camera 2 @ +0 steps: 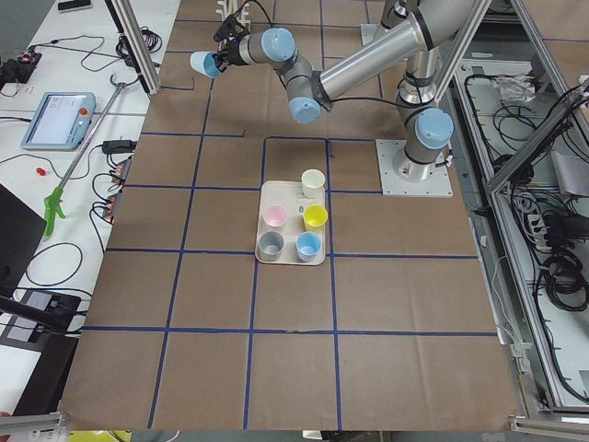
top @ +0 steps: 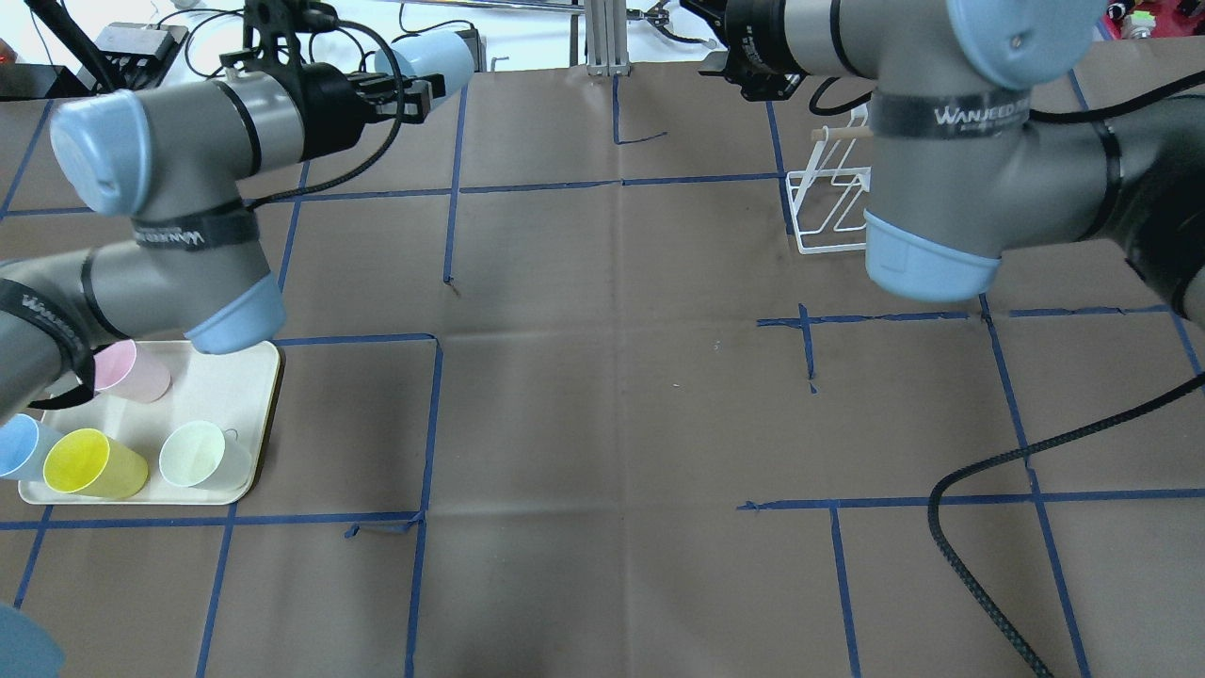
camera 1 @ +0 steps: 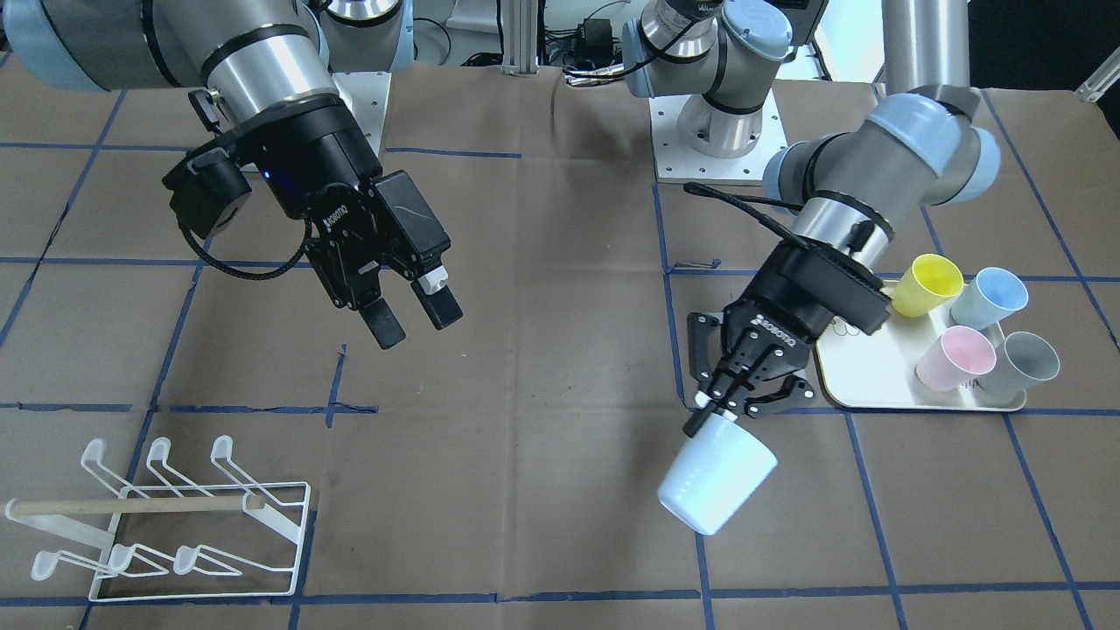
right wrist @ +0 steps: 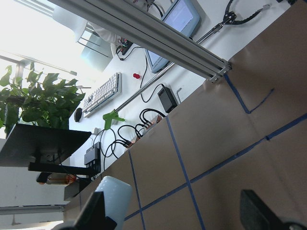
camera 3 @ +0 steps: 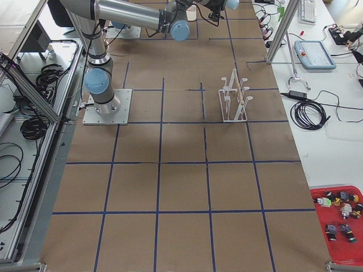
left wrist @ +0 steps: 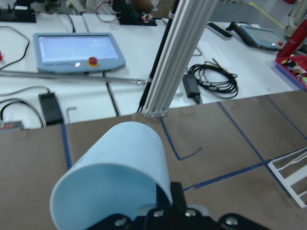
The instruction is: Transfer IKEA cup to right arm and place on rack
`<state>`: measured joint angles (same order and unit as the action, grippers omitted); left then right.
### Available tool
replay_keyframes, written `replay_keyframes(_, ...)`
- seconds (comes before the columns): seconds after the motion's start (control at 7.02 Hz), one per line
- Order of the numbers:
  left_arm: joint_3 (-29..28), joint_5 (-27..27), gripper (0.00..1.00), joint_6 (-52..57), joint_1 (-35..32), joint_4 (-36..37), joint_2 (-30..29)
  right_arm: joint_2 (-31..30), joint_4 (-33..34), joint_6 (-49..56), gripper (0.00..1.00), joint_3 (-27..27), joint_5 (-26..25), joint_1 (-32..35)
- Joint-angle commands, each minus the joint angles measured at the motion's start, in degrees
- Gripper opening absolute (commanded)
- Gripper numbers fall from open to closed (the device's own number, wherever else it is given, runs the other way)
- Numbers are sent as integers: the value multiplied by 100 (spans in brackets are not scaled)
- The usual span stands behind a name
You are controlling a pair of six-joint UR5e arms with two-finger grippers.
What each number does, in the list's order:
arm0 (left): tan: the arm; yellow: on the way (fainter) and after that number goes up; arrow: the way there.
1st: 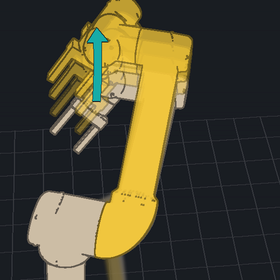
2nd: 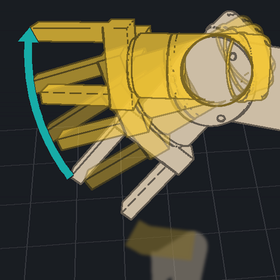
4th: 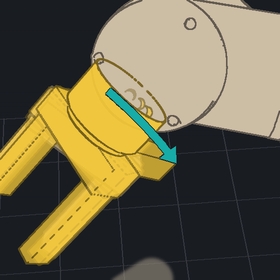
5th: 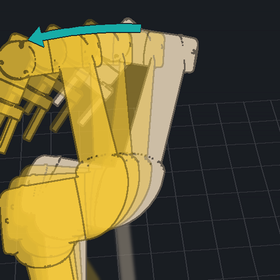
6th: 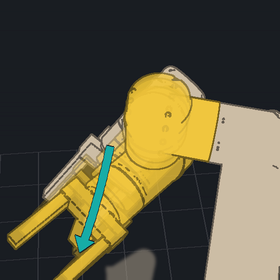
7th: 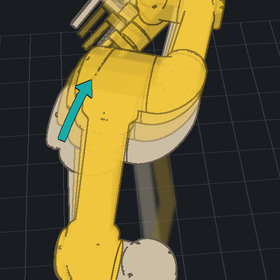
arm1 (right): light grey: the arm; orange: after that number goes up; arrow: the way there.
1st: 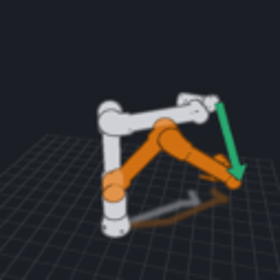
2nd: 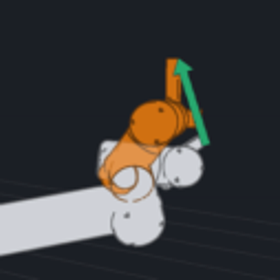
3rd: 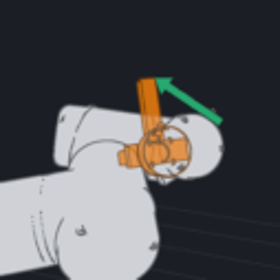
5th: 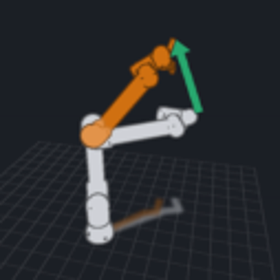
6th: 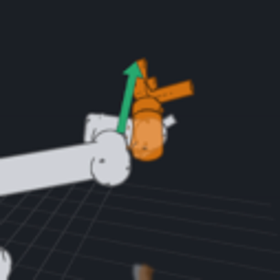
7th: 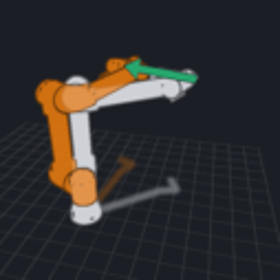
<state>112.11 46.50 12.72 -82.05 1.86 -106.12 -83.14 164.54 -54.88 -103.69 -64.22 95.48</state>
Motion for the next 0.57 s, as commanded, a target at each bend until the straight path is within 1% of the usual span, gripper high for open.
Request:
replay_keyframes(0.0, 267, -955, 0, -50, -319, 1576, -583, 87, 1129, -1282, 99, -641, 155, -3)
replay_keyframes(0.14, 372, -1002, 0, -381, -381, 1912, -620, 105, 1707, -1741, 99, -965, 277, 5)
replay_keyframes(0.28, 556, -933, 0, -454, -417, 1941, -551, 218, 2287, -1876, 99, -1256, 279, -29)
replay_keyframes(0.43, 801, -541, 0, -463, -434, 1968, -489, 324, 2920, -2565, 99, -1485, 279, -38)
